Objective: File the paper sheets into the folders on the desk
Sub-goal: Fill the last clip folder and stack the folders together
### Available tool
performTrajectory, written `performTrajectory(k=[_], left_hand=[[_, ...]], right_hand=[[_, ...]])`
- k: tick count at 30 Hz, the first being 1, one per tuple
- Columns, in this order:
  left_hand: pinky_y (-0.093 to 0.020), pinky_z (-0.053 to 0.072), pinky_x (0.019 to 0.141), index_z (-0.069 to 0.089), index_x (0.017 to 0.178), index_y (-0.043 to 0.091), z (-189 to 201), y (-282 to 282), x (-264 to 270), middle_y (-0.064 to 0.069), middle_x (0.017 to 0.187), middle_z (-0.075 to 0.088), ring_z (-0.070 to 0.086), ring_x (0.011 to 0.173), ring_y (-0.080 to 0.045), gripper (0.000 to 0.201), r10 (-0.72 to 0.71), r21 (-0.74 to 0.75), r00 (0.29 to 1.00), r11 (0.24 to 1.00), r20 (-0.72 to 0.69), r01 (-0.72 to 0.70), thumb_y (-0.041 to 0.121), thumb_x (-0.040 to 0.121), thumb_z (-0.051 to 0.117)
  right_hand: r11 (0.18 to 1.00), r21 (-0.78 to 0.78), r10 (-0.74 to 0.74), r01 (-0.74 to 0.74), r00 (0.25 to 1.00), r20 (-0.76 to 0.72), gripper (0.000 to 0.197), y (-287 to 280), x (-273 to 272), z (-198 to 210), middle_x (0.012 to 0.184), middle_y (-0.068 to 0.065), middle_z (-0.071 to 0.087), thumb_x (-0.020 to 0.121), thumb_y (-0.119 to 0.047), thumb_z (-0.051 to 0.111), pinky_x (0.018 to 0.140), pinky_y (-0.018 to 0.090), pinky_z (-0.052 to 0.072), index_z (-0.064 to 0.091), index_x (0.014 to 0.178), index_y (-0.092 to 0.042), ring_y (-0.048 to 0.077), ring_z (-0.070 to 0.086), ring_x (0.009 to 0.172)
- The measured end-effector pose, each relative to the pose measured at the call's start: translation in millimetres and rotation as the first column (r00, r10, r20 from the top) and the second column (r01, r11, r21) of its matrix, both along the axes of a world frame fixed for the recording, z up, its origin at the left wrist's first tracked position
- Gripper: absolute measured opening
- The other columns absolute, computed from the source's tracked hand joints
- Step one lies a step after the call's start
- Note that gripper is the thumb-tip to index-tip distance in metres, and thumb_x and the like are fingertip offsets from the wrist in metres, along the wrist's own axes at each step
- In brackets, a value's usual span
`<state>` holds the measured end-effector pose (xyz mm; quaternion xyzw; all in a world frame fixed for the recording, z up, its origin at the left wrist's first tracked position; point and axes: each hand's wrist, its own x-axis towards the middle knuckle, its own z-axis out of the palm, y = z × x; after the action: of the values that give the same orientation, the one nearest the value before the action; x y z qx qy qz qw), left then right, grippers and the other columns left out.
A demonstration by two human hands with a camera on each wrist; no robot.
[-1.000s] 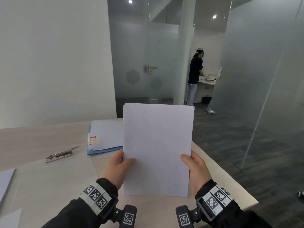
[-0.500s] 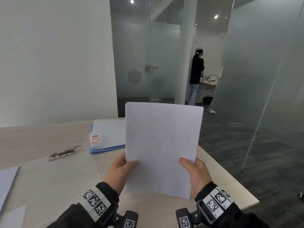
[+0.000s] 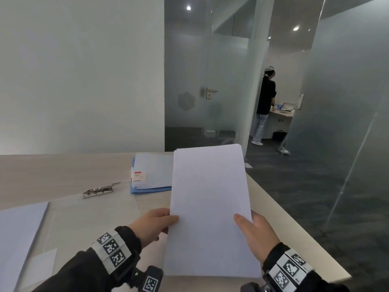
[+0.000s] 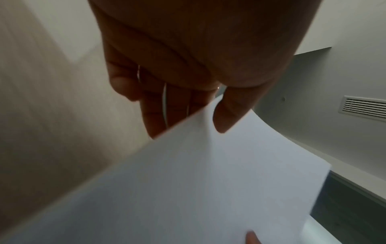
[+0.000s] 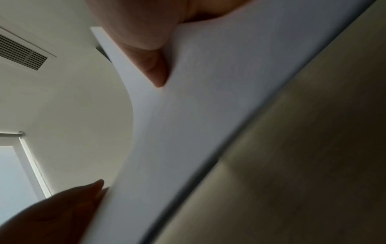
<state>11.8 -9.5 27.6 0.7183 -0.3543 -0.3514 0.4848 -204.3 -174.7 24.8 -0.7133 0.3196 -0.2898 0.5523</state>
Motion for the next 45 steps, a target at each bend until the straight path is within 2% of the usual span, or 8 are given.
performTrajectory(k=[6,11,19,22,30,33,36,45], left_hand=[[-0.038,0.048,0.098,0.072,0.089,0.015,-8.6,39.5,83.4,-0.004,0.099,0.073,0.063,0.101,-0.027,0.016,0.298,0.121,0.941,0.940,0.162,-0.319,0.022,0.092,0.058],[-0.024,0.045,0.071,0.069,0.089,0.001,-24.4,91.3,117.4,-0.022,0.110,0.069,0.055,0.087,-0.026,0.015,0.515,0.105,0.855,0.849,0.059,-0.518,0.009,0.093,0.056],[-0.038,0.045,0.095,0.075,0.101,0.011,-29.6,142.6,80.3,-0.005,0.104,0.076,0.064,0.106,-0.027,0.040,0.550,0.071,0.810,0.833,-0.201,-0.548,0.041,0.095,0.050],[-0.036,0.030,0.098,0.074,0.107,0.014,-23.5,157.3,78.2,-0.005,0.107,0.076,0.068,0.106,-0.024,0.054,0.488,0.134,0.828,0.873,-0.277,-0.470,0.053,0.097,0.038],[-0.055,0.055,0.089,0.063,0.112,0.003,-26.3,195.9,93.0,-0.022,0.111,0.071,0.070,0.100,-0.040,0.023,0.561,0.222,0.805,0.824,-0.194,-0.521,0.011,0.097,0.047],[-0.057,0.053,0.091,0.065,0.111,0.004,-27.9,219.3,105.8,-0.021,0.108,0.072,0.070,0.098,-0.040,0.022,0.589,0.246,0.788,0.802,-0.178,-0.544,0.010,0.097,0.049],[-0.059,0.052,0.092,0.067,0.108,0.001,-29.2,235.7,113.2,-0.024,0.105,0.072,0.068,0.098,-0.044,0.021,0.601,0.273,0.783,0.789,-0.160,-0.550,0.007,0.093,0.053],[-0.042,0.048,0.102,0.057,0.127,0.001,-34.6,234.4,114.4,-0.018,0.125,0.062,0.059,0.118,-0.038,0.056,0.636,0.324,0.772,0.734,-0.017,-0.597,0.021,0.077,0.072]], right_hand=[[0.992,0.123,0.022,-0.023,1.000,0.013,0.017,9.1,18.2,-0.6,0.092,0.002,0.078,0.098,-0.018,0.054,0.064,0.028,0.052,0.070,0.098,-0.018,0.018,0.072,0.083],[0.986,0.156,0.055,-0.063,0.997,0.055,0.018,27.7,54.3,-3.3,0.091,0.002,0.079,0.097,-0.013,0.055,0.075,0.036,0.057,0.073,0.100,-0.015,0.023,0.073,0.087],[0.951,0.201,0.221,-0.233,0.972,0.080,0.018,64.6,115.5,-13.3,0.092,0.003,0.080,0.096,-0.010,0.057,0.076,0.036,0.057,0.074,0.100,-0.013,0.022,0.075,0.086],[0.919,0.259,0.289,-0.298,0.955,0.075,0.018,81.3,138.3,-22.3,0.094,0.007,0.079,0.095,-0.008,0.057,0.079,0.038,0.057,0.073,0.103,-0.009,0.026,0.075,0.089],[0.740,0.509,0.523,-0.439,0.852,-0.025,0.028,119.1,181.1,-46.6,0.110,0.020,0.074,0.094,-0.016,0.060,0.097,0.054,0.051,0.068,0.116,0.000,0.040,0.069,0.103],[0.704,0.553,0.573,-0.446,0.816,-0.072,0.028,123.7,185.1,-42.9,0.105,0.018,0.074,0.095,-0.027,0.056,0.070,0.044,0.059,0.066,0.115,-0.011,0.035,0.071,0.085],[0.696,0.565,0.599,-0.444,0.793,-0.114,0.023,122.9,189.7,-41.7,0.086,0.013,0.074,0.096,-0.030,0.051,0.049,0.030,0.052,0.062,0.110,-0.015,0.029,0.068,0.063],[0.735,0.538,0.584,-0.413,0.788,-0.193,0.026,124.9,202.3,-38.0,0.098,0.018,0.075,0.095,-0.023,0.051,0.059,0.035,0.056,0.062,0.114,-0.010,0.032,0.070,0.071]])
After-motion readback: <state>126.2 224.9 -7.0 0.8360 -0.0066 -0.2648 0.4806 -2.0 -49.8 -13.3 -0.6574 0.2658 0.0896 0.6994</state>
